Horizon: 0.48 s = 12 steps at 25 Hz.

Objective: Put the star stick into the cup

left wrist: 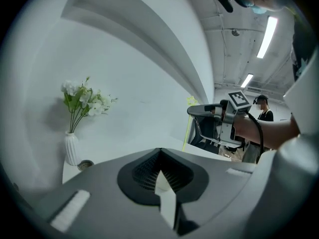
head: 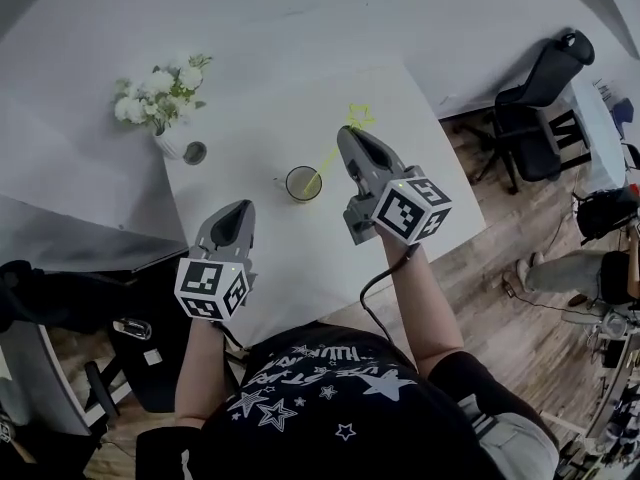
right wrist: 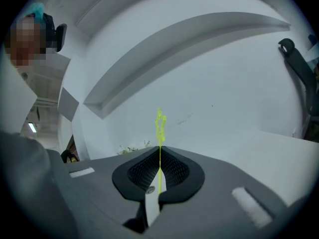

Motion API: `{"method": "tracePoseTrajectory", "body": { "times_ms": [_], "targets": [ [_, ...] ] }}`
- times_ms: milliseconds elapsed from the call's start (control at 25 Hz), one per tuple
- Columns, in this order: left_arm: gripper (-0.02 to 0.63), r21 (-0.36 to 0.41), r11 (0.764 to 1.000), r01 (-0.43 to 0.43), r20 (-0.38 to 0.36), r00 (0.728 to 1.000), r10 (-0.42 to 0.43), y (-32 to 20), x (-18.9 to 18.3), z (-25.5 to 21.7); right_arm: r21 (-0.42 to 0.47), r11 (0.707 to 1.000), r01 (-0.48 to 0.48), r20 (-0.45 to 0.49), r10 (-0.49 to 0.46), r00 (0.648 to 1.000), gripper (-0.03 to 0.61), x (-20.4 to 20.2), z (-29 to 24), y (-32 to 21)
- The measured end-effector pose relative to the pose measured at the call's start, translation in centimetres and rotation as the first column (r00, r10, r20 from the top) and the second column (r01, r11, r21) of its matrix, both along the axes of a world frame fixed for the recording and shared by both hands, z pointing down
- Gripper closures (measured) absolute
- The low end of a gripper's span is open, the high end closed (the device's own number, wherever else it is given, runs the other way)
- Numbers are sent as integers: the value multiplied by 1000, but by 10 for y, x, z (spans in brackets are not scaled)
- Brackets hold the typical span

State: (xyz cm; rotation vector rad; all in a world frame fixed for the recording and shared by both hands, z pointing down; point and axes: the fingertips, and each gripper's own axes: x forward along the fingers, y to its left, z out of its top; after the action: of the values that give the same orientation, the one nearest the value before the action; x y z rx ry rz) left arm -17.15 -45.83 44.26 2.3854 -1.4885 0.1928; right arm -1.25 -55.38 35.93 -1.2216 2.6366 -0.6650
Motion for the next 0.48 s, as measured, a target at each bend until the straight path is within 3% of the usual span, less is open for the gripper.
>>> {"method": "tracePoseTrajectory", "body": {
  "times_ms": [480],
  "targets": [
    [611, -32, 999, 21, 4, 1000, -21, -26, -11, 12, -71, 997, 33, -127, -42, 991, 557, -29, 67, -13]
  ]
}}
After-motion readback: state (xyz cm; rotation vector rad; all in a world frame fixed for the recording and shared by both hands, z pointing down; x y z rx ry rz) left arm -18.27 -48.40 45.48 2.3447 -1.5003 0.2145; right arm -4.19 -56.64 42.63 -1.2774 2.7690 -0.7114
